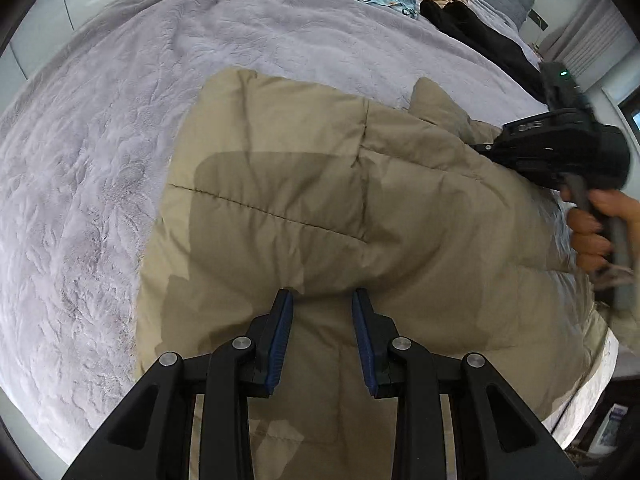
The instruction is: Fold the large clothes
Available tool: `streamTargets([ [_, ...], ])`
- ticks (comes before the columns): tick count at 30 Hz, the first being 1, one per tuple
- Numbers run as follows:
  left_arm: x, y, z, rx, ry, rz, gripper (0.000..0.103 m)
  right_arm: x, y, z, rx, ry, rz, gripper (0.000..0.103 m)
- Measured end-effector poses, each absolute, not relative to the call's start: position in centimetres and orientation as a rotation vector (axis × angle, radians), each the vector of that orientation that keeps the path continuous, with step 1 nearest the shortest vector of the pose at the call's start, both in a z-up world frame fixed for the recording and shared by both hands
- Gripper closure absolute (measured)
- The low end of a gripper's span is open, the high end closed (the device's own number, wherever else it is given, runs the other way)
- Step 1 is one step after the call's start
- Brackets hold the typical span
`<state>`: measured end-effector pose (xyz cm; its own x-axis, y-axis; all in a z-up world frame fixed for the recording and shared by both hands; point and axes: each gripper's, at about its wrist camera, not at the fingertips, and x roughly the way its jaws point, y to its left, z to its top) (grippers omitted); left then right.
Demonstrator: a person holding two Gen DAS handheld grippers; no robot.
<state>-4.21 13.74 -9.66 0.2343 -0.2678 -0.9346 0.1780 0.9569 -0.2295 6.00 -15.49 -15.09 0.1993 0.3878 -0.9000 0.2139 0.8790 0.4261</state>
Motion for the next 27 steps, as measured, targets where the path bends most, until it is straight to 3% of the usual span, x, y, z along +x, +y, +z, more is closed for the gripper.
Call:
streamTargets([
  [5, -4.0, 13.7, -9.7, -0.085, 1.308, -0.312, 0.07, 6.8, -17.6, -15.7, 0.499, 1.362, 0.063, 0.103],
  [13, -2.6, 14.2, -8.0, -0.076, 1.31, -0.295, 0.07, 3.6, -19.9, -10.0, 0.532, 1.25, -0.015, 0.103],
  [25, -2.3, 15.9, -5.5, -0.028, 1.302, -0.272, 0.069, -9.6, -17.0, -6.0, 0.556, 1.272, -0.07, 0.1],
  [26, -2.4, 15.9, -5.4, -0.023, 1.304, -0.27, 0.044, -10.4, -16.7, -6.0, 0.559, 1.275, -0.08, 0.1],
  [27, -2.5, 16.1, -5.2, -0.022, 1.303, -0.259, 0.008, -11.1, -16.5, -6.1, 0.568, 1.279, -0.089, 0.1],
])
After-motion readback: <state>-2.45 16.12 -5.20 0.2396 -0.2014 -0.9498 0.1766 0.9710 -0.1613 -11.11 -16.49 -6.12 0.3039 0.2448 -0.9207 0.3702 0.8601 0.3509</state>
